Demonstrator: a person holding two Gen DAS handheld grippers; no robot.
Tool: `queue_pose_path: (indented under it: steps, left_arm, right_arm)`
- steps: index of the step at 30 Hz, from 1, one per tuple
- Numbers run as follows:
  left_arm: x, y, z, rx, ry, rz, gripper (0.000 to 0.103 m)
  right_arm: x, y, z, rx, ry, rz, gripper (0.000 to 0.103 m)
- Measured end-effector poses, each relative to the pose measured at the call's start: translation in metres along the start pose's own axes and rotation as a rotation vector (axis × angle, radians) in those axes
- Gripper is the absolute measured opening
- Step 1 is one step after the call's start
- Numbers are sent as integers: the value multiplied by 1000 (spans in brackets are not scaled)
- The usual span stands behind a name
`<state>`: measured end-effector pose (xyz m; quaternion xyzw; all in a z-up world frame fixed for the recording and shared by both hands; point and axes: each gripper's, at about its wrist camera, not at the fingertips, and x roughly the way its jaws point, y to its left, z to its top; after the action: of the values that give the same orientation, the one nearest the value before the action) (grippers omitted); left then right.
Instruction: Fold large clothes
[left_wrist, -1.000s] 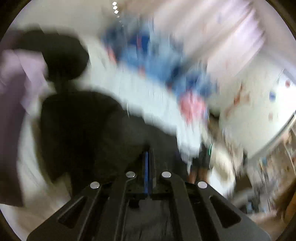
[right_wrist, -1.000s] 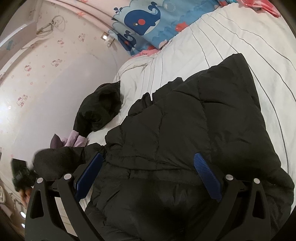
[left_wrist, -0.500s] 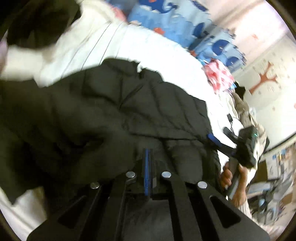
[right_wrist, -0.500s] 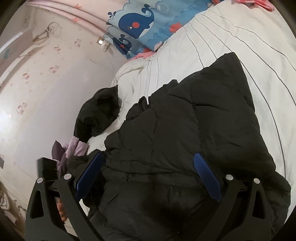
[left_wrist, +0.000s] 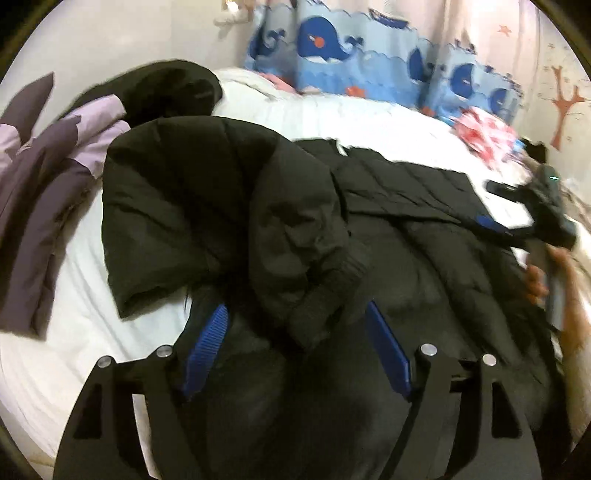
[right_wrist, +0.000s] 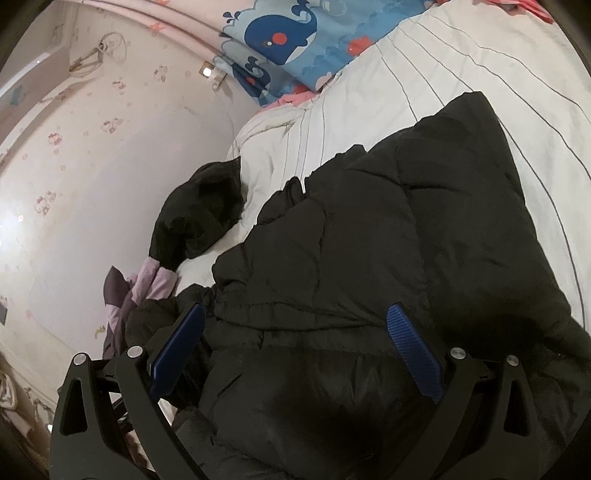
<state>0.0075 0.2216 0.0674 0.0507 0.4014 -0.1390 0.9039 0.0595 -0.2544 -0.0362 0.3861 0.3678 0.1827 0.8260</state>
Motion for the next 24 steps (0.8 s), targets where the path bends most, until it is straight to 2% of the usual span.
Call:
queue_pose_path:
  steps: [2, 4, 6, 8, 9, 10, 11, 12, 13, 14, 15, 17, 20, 23, 24]
  left_arm:
    - [19, -13, 6, -35, -24, 65, 83]
    - [35, -25, 15, -49, -18, 141, 84]
    - [55, -33, 23, -82, 23, 215, 84]
    - [80, -33, 29, -138, 93, 331, 84]
    - [86, -29, 30, -172, 106, 350, 84]
    - [94, -19, 29, -232, 115, 344, 77]
    - [98, -9, 28, -290, 118, 309, 45]
    - [101, 0, 26, -333, 128, 263, 34]
    - [97, 12, 24, -399, 111, 196, 21]
    - [88, 20, 24, -424, 79, 172, 12]
    - [78, 26, 27, -420, 52, 171, 11]
    - [41, 38, 41, -404, -25, 164, 8]
    - [-28, 62, 78, -362, -123, 158, 8]
    - [-74, 81, 123, -289, -112, 141, 8]
    - [-86, 88, 140, -271, -82, 99, 8]
  right_arm:
    - [-1, 0, 0, -1, -2, 0, 95]
    - [-1, 0, 0, 7, -7, 3, 95]
    - [-3, -1, 0, 13, -10, 8, 95]
    - [-4, 2, 1, 9, -12, 13, 95]
    - [-4, 4, 2, 4, -10, 14, 95]
    - [-4, 5, 3, -2, -8, 12, 95]
    - [-3, 7, 2, -18, -3, -7, 95]
    - [-1, 9, 2, -50, 8, -61, 95]
    - [2, 11, 2, -74, 20, -109, 95]
    - [9, 9, 1, -104, 52, -180, 95]
    - [13, 6, 0, -109, 78, -211, 95]
    - [15, 2, -2, -89, 89, -214, 96]
    - [12, 19, -3, -181, 67, -244, 95]
    - [13, 33, -10, -308, 45, -343, 95]
    - [14, 34, -13, -332, 47, -367, 95]
